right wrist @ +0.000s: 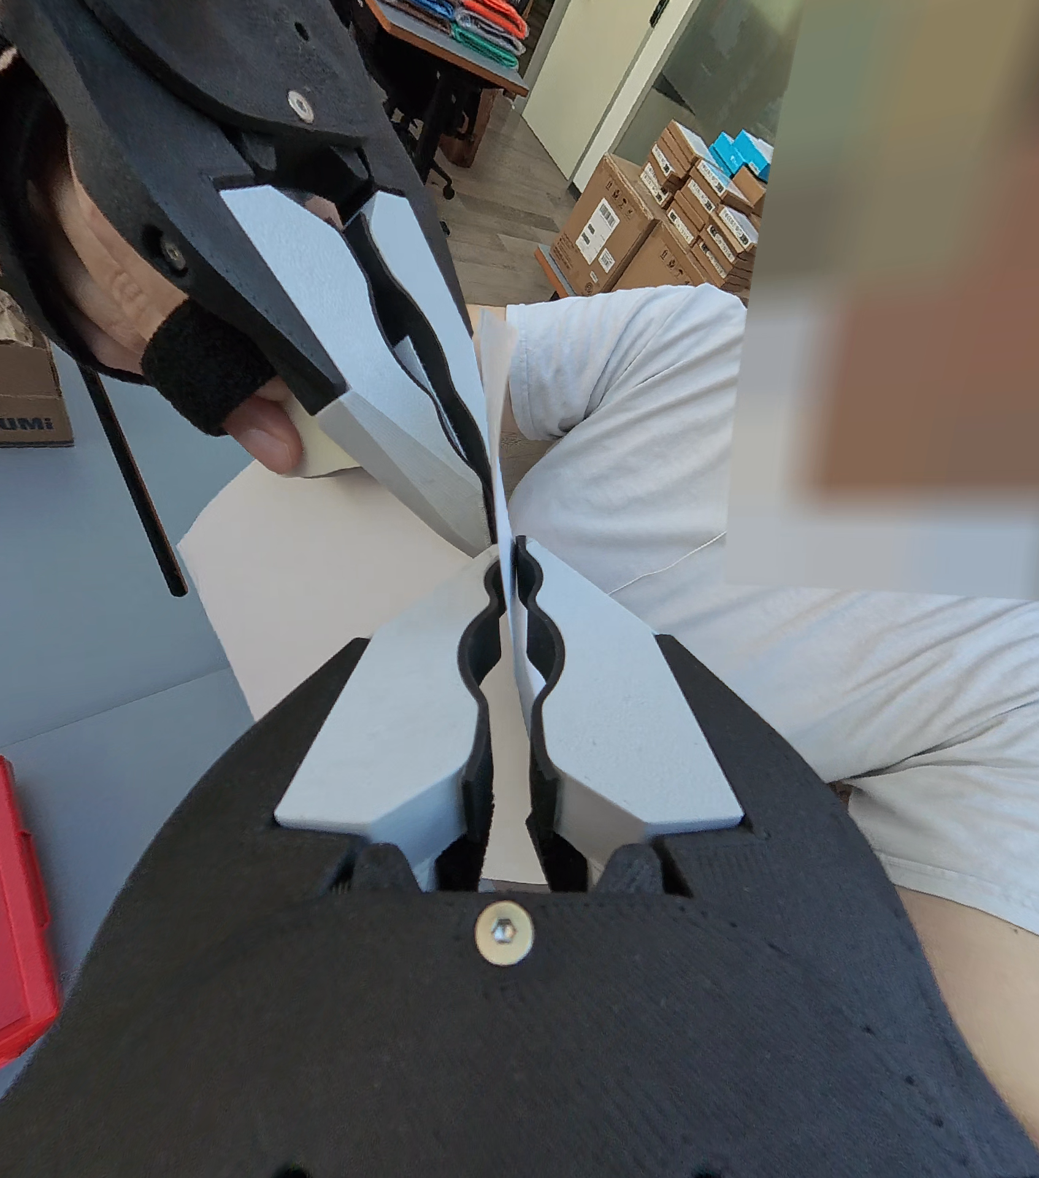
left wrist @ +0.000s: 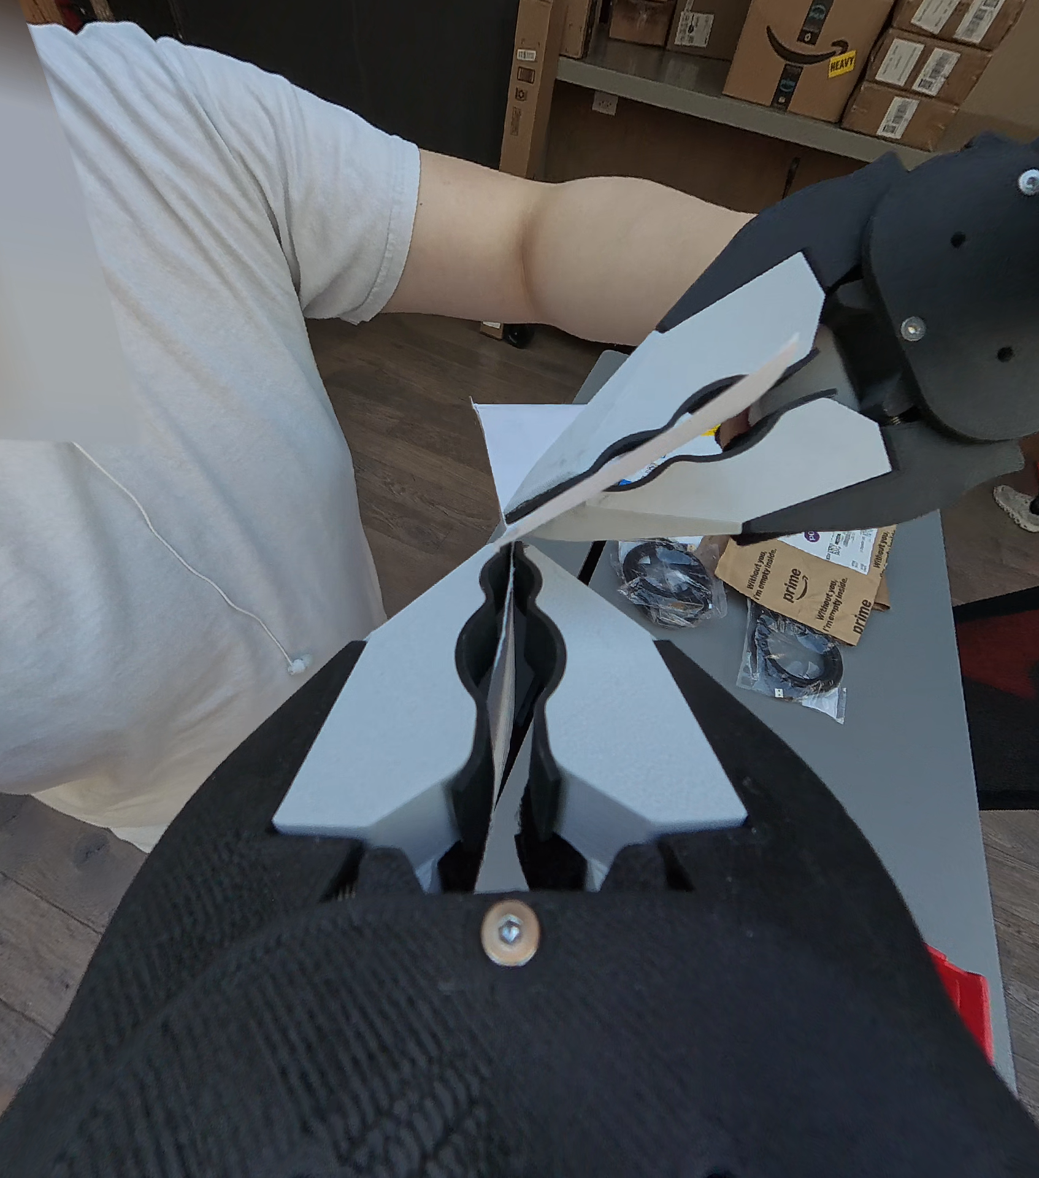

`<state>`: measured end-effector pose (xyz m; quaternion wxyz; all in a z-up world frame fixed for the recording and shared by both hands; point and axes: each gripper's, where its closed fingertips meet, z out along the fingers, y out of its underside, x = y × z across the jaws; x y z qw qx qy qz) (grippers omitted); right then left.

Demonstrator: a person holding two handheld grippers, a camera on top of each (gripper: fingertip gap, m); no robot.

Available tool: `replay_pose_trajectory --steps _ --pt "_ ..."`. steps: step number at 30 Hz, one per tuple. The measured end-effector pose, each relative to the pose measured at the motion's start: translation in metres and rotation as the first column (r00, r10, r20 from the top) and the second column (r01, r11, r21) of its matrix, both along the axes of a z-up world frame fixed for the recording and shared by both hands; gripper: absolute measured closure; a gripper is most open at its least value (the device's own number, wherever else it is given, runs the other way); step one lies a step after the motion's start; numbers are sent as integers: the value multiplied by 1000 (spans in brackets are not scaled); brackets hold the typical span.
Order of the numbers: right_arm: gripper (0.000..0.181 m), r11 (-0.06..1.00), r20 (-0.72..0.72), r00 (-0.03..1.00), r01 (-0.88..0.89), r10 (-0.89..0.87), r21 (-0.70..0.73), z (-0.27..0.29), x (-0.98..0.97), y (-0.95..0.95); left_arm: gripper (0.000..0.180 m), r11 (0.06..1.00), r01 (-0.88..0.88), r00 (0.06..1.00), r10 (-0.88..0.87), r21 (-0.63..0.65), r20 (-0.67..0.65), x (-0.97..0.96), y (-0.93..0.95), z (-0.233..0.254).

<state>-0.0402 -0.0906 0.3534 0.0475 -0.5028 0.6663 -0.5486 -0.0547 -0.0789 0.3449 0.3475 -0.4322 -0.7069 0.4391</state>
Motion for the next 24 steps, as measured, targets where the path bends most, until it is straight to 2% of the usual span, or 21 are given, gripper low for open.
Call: replay_pose_trajectory --steps 5,10,24 --pt "181 999 31 999 -25 26 -33 2 5 7 180 1000 14 1000 -14 -27 1 0 3 -1" --pt "181 999 51 998 -28 26 43 -2 3 9 180 998 18 1000 -17 -55 14 -1 6 -5" --pt "181 996 26 999 -40 39 75 -5 -9 12 180 995 51 998 -53 -82 -15 -10 13 -2"
